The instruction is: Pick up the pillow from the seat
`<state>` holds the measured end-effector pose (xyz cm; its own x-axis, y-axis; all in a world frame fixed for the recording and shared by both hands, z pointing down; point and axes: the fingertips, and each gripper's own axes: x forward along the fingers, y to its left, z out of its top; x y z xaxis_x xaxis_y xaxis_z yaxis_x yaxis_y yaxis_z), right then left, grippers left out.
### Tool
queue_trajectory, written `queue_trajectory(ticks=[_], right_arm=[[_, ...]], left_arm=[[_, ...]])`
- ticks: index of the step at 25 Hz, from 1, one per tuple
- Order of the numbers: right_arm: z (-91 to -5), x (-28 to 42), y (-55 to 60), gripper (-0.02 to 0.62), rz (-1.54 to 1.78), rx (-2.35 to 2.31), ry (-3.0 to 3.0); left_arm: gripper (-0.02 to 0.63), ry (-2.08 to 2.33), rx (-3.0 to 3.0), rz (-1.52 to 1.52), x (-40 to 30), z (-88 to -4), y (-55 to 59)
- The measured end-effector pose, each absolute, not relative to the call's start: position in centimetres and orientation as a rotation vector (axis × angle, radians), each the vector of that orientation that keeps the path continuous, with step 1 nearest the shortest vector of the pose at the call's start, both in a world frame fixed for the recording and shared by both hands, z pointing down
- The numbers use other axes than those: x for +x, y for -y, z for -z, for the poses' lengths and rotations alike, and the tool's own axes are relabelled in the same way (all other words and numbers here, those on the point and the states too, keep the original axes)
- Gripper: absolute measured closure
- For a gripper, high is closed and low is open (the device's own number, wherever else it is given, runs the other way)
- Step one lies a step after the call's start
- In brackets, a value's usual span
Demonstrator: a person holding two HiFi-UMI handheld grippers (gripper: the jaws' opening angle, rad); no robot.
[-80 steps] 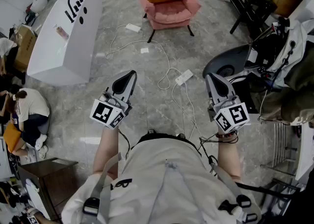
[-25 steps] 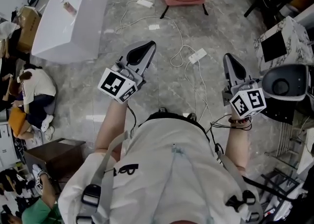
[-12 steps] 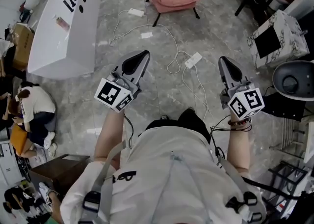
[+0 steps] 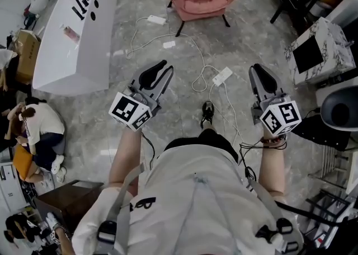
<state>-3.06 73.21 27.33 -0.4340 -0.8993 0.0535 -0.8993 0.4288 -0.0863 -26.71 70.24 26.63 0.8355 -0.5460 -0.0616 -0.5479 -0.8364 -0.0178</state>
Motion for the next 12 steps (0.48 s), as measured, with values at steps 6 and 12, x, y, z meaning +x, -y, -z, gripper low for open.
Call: queue_trajectory(ticks=[6, 12], right_arm=[[-27.5, -1.7, -67.7, 0.433, 0.188, -1.625, -2.686], [-27.7, 0.8, -61.5, 0.391, 0.220, -1.593, -2.722]], left_arm=[[0.473, -0.880, -3.011, -0.069, -24.6, -27.0, -65.6], [0.408, -0.858, -3.029, -0.057, -21.2, -26.7, -60.2]])
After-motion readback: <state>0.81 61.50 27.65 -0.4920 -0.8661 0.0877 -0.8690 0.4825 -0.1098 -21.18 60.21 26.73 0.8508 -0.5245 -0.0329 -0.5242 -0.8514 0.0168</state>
